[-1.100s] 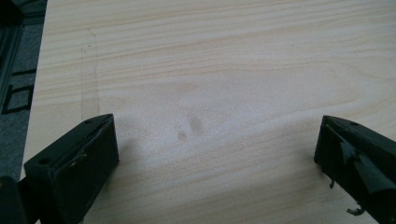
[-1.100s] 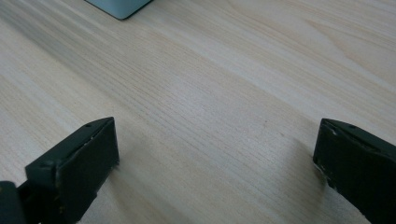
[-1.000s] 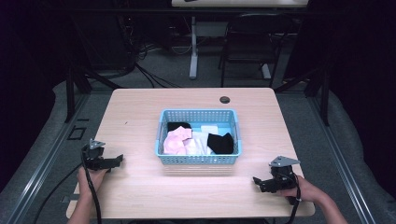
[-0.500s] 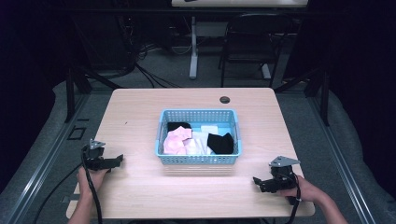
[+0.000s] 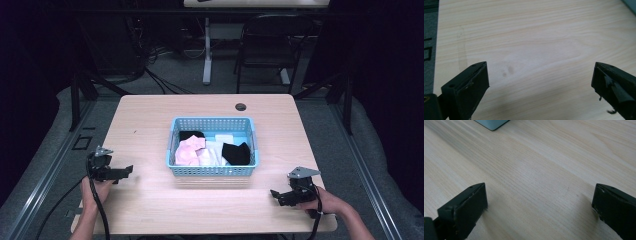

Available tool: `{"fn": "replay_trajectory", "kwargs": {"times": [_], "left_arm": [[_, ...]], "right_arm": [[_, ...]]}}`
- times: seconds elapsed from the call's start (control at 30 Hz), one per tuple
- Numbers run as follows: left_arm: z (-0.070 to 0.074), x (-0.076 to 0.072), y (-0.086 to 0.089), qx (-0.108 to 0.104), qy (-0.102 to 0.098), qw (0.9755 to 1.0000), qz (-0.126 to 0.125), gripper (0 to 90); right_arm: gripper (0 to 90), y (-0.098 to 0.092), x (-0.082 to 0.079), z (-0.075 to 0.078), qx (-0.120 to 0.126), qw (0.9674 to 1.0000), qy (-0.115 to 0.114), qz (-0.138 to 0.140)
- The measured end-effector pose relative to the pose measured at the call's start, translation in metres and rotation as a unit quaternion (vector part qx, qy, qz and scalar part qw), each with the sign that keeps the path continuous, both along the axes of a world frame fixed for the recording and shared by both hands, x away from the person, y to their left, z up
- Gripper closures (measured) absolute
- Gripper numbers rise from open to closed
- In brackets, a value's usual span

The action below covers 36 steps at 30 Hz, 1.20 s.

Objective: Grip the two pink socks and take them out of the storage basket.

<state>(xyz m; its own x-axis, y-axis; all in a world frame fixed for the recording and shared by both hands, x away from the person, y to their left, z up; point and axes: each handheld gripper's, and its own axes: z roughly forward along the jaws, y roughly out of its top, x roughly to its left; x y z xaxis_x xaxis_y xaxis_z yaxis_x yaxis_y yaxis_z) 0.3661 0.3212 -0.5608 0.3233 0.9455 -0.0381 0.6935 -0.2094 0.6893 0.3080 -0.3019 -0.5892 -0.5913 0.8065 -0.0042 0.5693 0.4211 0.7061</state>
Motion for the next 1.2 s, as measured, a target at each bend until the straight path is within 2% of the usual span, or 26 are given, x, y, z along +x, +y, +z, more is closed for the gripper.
{"fn": "replay_trajectory", "kwargs": {"times": [0.03,0.07,0.13,0.17,0.4,0.53,0.57,0.6,0.63,0.73,0.77,0.8,0.87,0.9,0.93,1.03,1.13,1.2], "left_arm": [[0.006,-0.001,-0.003,0.01,0.005,0.9998,-0.016,0.7],[0.006,-0.001,-0.003,0.01,0.005,0.9998,-0.016,0.1],[0.014,-0.002,-0.007,0.027,0.003,0.9994,-0.023,0.2],[0.018,-0.003,-0.008,0.028,0.001,0.9992,-0.029,0.2],[0.044,-0.005,-0.017,0.013,-0.005,0.9988,-0.048,0.2],[0.061,-0.007,-0.027,0.003,-0.016,0.9982,-0.058,0.2],[0.068,-0.006,-0.032,-0.004,-0.018,0.9974,-0.069,0.2],[0.068,-0.006,-0.032,-0.004,-0.018,0.9974,-0.069,0.2],[0.074,-0.005,-0.04,-0.01,-0.018,0.9966,-0.08,0.1],[0.078,-0.004,-0.046,-0.01,-0.017,0.9959,-0.089,0.1],[0.083,-0.002,-0.054,-0.002,-0.018,0.9947,-0.102,0.2],[0.083,-0.002,-0.054,-0.002,-0.018,0.9947,-0.102,0.1],[0.089,-0.002,-0.062,-0.001,-0.016,0.9933,-0.114,0.1],[0.096,-0.001,-0.07,0.0,-0.018,0.9918,-0.126,0.2],[0.096,-0.001,-0.07,0.0,-0.018,0.9918,-0.126,0.2],[0.11,0.002,-0.085,0.01,-0.021,0.9886,-0.149,0.9],[0.116,0.005,-0.094,0.014,-0.021,0.9881,-0.152,0.9],[0.121,0.009,-0.102,0.018,-0.015,0.986,-0.165,1.2]], "right_arm": [[0.0,0.001,0.0,0.0,-0.001,1.0,0.0,-0.001],[0.0,0.001,0.0,0.0,-0.001,1.0,0.0,-0.001],[0.0,0.001,0.0,0.0,-0.002,1.0,-0.001,0.001],[0.0,0.001,0.0,0.0,-0.002,1.0,-0.001,0.001],[0.0,0.001,0.0,0.0,-0.002,1.0,0.0,0.001],[0.0,0.001,0.0,0.0,-0.002,1.0,0.0,0.0],[0.0,0.001,-0.001,0.0,-0.001,1.0,-0.001,-0.002],[0.0,0.001,-0.001,0.0,-0.001,1.0,-0.001,-0.002],[0.0,0.001,-0.001,0.0,-0.003,1.0,0.0,-0.002],[0.0,0.001,-0.001,0.0,-0.003,1.0,0.0,-0.002],[0.0,0.001,-0.001,0.0,-0.003,1.0,0.0,-0.001],[0.0,0.001,-0.001,0.0,-0.003,1.0,0.0,-0.001],[0.0,0.002,-0.001,0.0,-0.001,1.0,0.0,-0.003],[0.0,0.001,-0.001,0.0,-0.001,1.0,0.001,-0.002],[0.0,0.001,-0.001,0.0,-0.001,1.0,0.001,-0.002],[0.0,0.001,-0.001,0.0,0.0,1.0,0.002,-0.002],[0.0,0.001,-0.001,0.0,-0.001,1.0,0.002,-0.002],[0.0,0.002,-0.001,0.0,0.0,1.0,0.002,-0.003]]}}
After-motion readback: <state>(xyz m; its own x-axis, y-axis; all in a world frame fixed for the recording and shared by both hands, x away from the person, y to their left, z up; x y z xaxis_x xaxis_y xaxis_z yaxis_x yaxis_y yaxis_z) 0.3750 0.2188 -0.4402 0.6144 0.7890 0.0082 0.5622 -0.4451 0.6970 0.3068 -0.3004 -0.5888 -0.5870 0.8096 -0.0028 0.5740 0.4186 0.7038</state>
